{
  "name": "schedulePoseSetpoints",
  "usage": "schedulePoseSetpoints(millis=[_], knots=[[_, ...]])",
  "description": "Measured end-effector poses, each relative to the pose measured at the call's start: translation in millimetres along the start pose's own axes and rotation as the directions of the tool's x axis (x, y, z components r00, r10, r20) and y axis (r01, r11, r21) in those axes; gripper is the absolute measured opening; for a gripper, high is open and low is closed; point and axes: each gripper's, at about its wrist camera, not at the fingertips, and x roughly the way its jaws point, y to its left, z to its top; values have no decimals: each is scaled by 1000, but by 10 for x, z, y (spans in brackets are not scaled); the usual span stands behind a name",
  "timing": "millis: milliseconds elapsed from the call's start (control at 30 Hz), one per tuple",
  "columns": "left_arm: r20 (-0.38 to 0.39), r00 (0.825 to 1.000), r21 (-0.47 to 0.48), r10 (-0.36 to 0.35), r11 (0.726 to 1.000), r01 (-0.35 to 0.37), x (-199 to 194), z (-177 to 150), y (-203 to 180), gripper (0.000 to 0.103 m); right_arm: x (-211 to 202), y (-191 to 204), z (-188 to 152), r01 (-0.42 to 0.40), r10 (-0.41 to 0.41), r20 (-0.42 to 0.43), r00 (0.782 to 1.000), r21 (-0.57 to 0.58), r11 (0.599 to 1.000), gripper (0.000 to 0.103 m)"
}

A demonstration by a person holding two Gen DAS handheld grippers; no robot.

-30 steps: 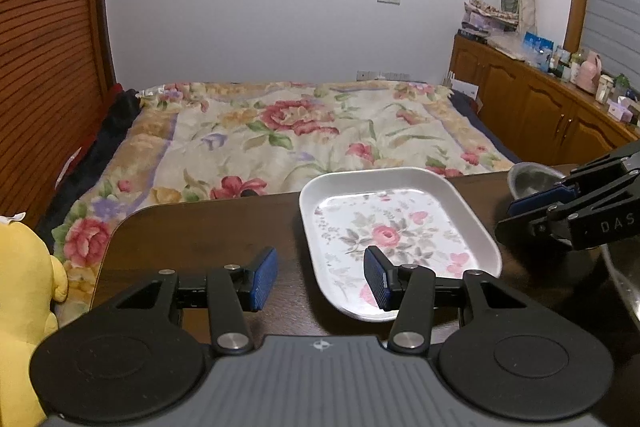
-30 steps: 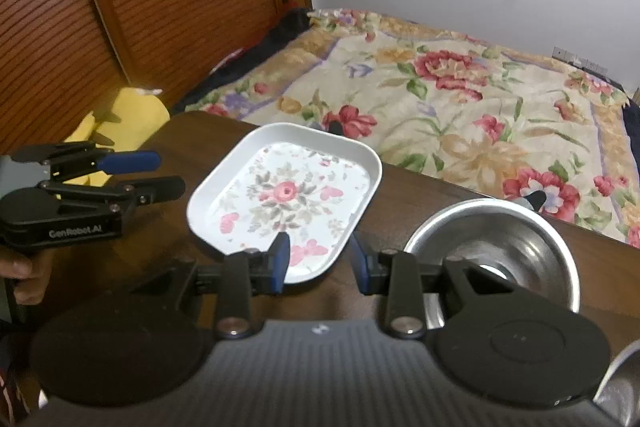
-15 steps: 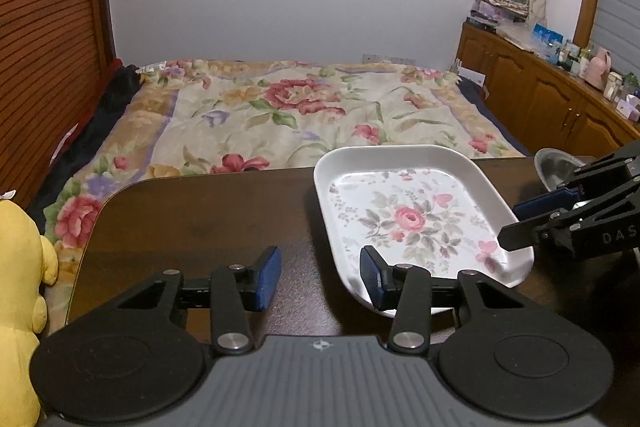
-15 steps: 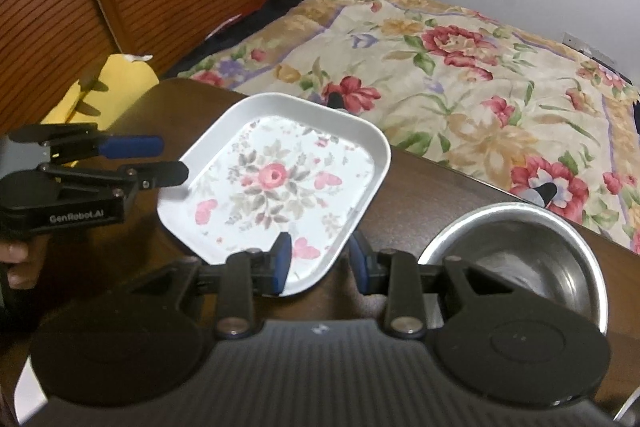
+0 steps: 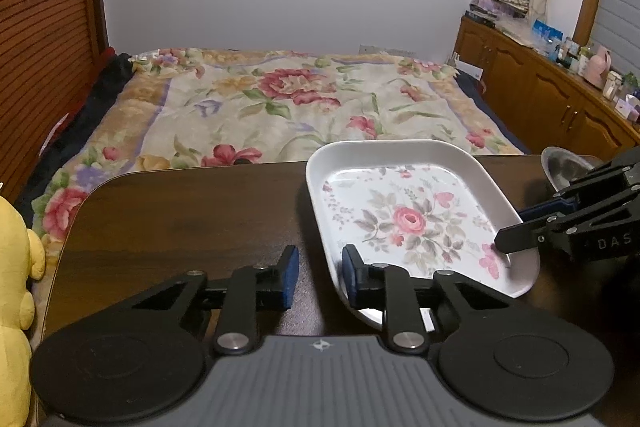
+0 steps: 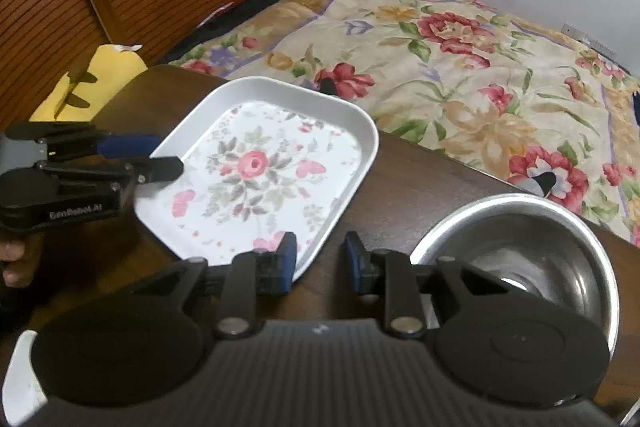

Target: Organize plates and bowls

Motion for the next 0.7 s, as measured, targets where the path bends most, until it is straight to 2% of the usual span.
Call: schedulePoseSetpoints(millis=[67, 700], knots=[[-2, 1000, -1, 2, 1000, -2, 8, 11, -2, 26, 4, -15, 5, -11, 11, 0, 1000, 7, 1000, 21], [-27, 1000, 20, -10, 1000, 10, -10, 34, -79, 17, 22, 21, -4, -25, 25, 10, 1000, -1, 1000, 20]])
